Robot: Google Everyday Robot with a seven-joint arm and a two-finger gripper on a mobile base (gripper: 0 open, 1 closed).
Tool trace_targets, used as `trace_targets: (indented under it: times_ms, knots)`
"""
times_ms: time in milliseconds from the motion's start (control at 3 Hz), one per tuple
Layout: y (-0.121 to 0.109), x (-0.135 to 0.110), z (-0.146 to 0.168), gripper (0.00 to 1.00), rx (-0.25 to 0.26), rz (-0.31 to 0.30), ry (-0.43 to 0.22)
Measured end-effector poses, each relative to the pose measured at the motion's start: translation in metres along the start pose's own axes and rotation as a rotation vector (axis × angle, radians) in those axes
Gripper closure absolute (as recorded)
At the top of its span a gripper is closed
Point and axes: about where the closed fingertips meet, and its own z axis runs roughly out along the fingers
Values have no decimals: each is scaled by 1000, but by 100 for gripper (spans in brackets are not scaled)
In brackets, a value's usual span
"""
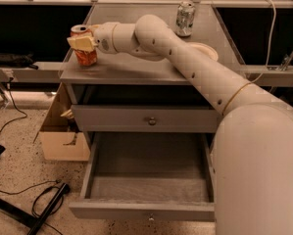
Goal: Place coke can into middle drawer
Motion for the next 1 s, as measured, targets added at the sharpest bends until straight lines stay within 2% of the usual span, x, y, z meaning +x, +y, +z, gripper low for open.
trace_targets:
  times_ms: [333,667,1000]
  knots:
    - [2,-7,-9,100,-13,-10,-6]
    - [12,-18,-29,100,-26,-34,-16]
    - [41,-39,-67,100,-13,-76,-66]
